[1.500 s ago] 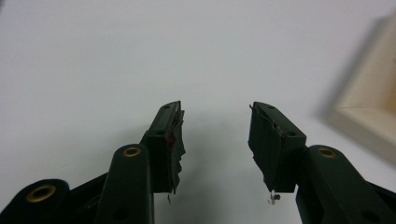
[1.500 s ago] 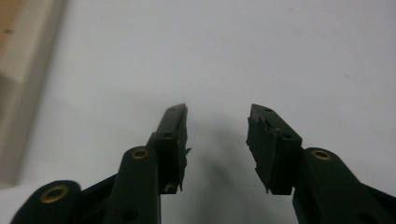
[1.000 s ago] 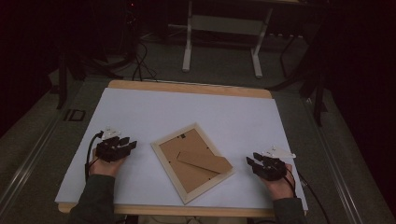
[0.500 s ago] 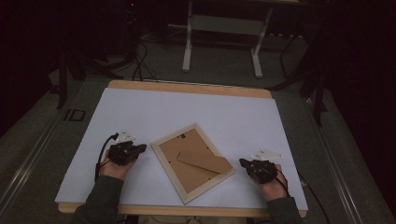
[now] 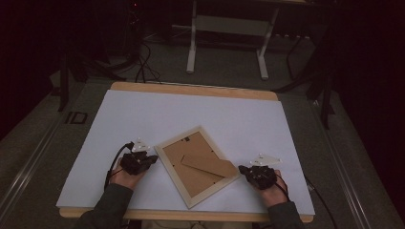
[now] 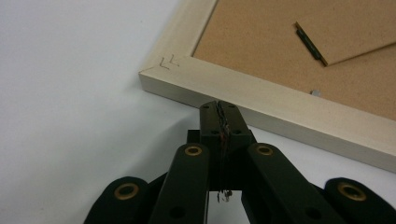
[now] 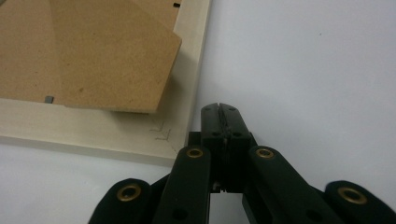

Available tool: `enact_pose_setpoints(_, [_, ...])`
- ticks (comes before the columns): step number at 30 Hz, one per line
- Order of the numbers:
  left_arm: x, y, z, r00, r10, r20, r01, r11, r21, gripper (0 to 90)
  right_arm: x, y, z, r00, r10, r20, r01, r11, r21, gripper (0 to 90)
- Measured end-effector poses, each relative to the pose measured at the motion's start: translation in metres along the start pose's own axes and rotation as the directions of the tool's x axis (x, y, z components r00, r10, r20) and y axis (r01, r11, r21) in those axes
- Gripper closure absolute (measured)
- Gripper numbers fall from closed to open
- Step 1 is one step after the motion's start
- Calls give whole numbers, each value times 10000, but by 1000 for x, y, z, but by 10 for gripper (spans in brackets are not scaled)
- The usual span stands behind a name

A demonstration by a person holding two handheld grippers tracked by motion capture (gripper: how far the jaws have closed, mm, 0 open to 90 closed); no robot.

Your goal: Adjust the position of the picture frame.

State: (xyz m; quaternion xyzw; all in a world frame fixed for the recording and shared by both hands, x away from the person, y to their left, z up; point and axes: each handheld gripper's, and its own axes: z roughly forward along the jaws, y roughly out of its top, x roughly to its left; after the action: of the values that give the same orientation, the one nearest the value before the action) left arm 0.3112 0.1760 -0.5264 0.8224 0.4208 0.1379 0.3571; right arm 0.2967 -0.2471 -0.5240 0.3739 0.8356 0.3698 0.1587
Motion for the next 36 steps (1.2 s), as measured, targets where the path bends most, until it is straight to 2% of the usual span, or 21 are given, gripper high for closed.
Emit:
enact_pose_setpoints(9, [-12,-4,5,9998,214,58,-216,9993,318,900,2,-1,4,9999,68,-129,-67,9999,110,899])
enact_pose_setpoints(17, [-21,-4,5,9990,457,12,-457,9982,378,900,5,-2,7,9998,108,-180,-105,9998,192,899])
enact_pose_setpoints(20, [-19,-2,7,9997,257,20,-257,9992,314,900,5,-3,7,9996,213,-201,-210,9997,150,899])
enact_pose_setpoints(22, [-19,2,10,9996,276,-87,-273,9990,365,900,4,-2,9,9991,312,-294,-309,9995,108,900])
enact_pose_setpoints(26, [-19,6,15,9994,334,-92,-331,9990,316,900,7,0,11,9993,210,-302,-206,9997,144,900])
enact_pose_setpoints(27, [-20,10,19,9989,403,-227,-395,9986,346,900,8,0,12,9993,215,-321,-211,9997,142,900])
enact_pose_setpoints(32, [-16,19,27,9986,376,-366,-363,9987,362,900,9,1,14,9991,193,-375,-187,9997,171,900])
enact_pose_setpoints(35, [-14,23,32,9994,208,-292,-200,9995,257,900,10,1,14,9991,186,-385,-179,9997,173,900])
enact_pose_setpoints(36, [-14,25,34,9988,292,-381,-280,9991,303,900,10,1,14,9991,194,-384,-188,9997,173,900])
